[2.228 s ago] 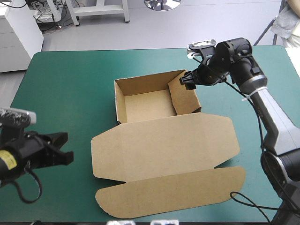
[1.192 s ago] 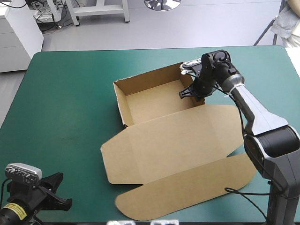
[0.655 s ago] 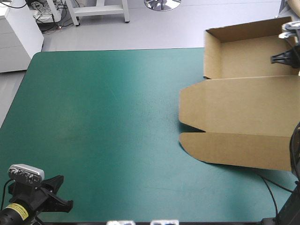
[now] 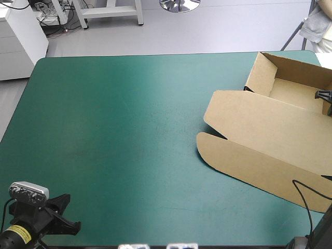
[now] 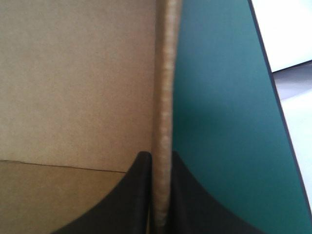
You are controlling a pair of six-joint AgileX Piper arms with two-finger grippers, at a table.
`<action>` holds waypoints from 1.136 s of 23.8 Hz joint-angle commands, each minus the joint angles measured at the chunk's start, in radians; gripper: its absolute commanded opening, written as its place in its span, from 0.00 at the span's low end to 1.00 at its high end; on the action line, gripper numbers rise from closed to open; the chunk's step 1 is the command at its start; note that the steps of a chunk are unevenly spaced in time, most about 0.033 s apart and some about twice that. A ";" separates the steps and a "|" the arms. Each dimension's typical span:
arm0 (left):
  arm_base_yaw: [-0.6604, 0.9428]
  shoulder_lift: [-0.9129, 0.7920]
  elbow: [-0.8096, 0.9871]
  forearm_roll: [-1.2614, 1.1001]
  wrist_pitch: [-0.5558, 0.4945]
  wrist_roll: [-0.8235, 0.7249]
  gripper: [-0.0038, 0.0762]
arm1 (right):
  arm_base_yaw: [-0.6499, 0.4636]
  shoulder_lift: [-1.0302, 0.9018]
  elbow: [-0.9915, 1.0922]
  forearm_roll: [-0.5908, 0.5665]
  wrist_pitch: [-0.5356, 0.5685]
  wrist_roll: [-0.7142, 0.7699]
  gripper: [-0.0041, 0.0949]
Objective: Fold the box
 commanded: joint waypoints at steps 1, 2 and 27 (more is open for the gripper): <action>-0.007 0.012 -0.023 0.008 -0.065 -0.003 0.04 | -0.011 -0.074 -0.023 0.031 0.022 -0.011 0.28; -0.007 0.012 -0.023 0.008 -0.063 -0.003 0.04 | -0.012 -0.077 -0.023 0.037 0.022 -0.011 0.35; -0.007 0.012 -0.023 -0.035 -0.107 -0.001 0.04 | 0.524 -0.667 0.072 0.285 0.004 -0.140 0.03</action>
